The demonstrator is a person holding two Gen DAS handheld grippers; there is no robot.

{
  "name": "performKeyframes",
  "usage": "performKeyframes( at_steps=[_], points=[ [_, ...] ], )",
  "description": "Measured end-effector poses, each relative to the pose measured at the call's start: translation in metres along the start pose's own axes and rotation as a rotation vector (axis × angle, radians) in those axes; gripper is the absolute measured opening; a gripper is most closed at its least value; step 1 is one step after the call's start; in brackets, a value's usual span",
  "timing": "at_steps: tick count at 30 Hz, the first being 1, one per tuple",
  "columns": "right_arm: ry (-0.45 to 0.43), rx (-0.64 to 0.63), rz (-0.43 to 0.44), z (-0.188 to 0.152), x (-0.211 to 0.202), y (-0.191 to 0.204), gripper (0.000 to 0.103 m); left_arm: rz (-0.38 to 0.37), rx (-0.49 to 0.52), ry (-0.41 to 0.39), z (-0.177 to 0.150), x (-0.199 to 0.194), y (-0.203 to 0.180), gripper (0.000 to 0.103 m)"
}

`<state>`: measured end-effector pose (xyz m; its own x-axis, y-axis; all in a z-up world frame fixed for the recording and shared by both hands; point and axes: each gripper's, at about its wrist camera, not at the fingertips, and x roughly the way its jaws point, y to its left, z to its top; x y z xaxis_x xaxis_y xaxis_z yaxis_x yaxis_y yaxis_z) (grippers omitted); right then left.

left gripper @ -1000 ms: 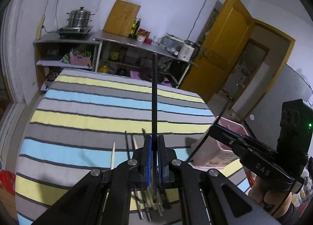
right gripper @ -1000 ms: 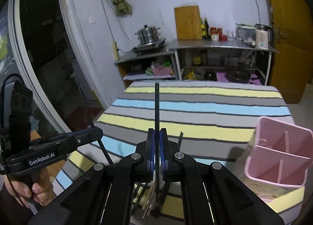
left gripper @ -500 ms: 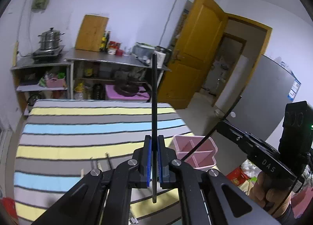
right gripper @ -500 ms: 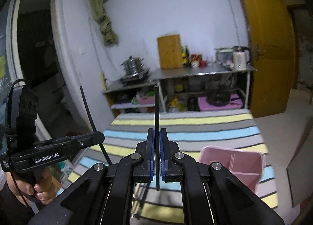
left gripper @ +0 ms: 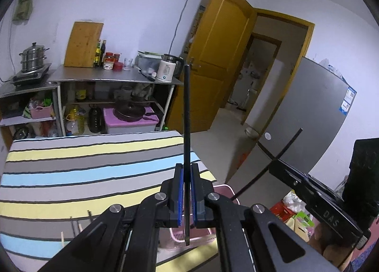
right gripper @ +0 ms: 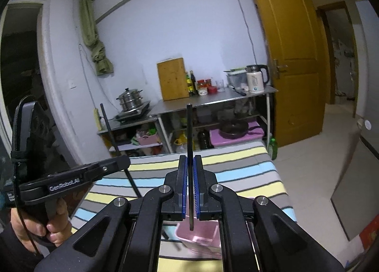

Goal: Organize utensils
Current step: 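Carry the black chopsticks upright with both tools and lower them into the pink holder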

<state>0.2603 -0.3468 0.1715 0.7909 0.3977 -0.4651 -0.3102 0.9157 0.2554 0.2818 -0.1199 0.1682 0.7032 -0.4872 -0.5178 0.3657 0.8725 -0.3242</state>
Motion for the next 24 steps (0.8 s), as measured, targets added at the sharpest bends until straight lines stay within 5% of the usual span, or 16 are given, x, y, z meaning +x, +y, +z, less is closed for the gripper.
performKeyframes(
  at_steps=[13, 24],
  points=[
    [0.105, 0.044, -0.030, -0.037, 0.034, -0.030, 0.005, 0.021, 0.011, 0.070, -0.042, 0.060, 0.011, 0.005],
    [0.163, 0.070, -0.045, -0.055, 0.049, -0.038, 0.006, 0.056, -0.007, 0.113, -0.061, 0.068, 0.028, 0.007]
  ],
)
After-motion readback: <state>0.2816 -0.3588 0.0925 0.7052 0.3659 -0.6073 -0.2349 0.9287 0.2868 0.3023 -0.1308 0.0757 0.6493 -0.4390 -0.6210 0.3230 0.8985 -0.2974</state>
